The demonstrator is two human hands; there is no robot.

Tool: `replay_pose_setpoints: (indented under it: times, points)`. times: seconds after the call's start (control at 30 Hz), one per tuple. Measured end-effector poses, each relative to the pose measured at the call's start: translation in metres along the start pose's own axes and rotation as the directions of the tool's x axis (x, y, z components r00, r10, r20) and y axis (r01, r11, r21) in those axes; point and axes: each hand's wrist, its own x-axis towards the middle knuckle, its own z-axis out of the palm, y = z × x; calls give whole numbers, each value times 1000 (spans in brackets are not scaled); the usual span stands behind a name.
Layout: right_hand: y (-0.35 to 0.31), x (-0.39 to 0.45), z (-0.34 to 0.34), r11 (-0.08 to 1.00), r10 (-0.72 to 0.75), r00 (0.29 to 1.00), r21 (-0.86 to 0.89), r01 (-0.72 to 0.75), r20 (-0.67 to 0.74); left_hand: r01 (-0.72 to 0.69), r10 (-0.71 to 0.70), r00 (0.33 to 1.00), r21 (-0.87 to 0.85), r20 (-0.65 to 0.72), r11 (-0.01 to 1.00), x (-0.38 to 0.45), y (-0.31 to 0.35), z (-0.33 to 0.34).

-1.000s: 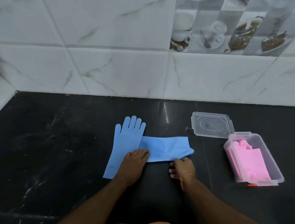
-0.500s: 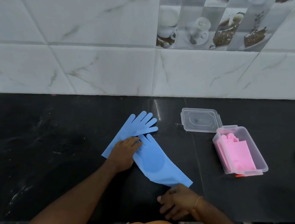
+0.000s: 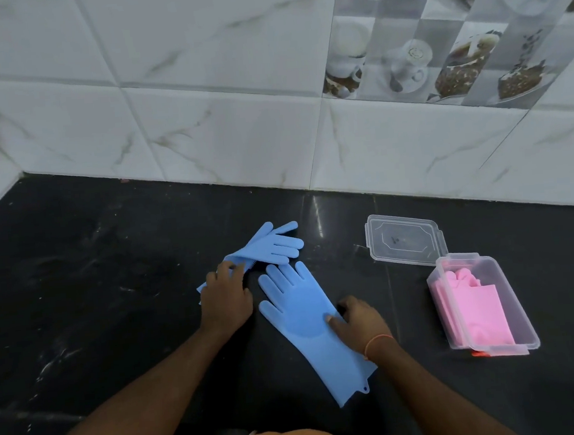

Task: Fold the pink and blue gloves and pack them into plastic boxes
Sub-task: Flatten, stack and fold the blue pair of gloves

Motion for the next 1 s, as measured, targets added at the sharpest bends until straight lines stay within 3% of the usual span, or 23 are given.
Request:
replay_pose_setpoints:
  times: [0.07,0.13,0.23,0.33,0.57,1.0]
  points:
    - [-9,4,7,999,11,1000,30,-11,-17,-114,115,992,24,-60,993,-17,9,4]
    - [-16,10,12,997,0,999,79,4,-48,-195,195,980,20,-28,981,-36,18,15]
    - [-24,16,16,986,-48,998,157,52,-30,-210,208,973,9,98,978,-57,33,35]
    - [-23,16,22,980,-68,997,183,76,-48,-243,238,963,20,126,970,-65,48,48]
    - [16,10,11,950,51,989,312,-4,-141,-351,347,913,-22,213,936,-45,83,58]
    - [106,1,-35,937,251,942,300,-179,-223,-573,580,757,-122,300,810,-15,179,76]
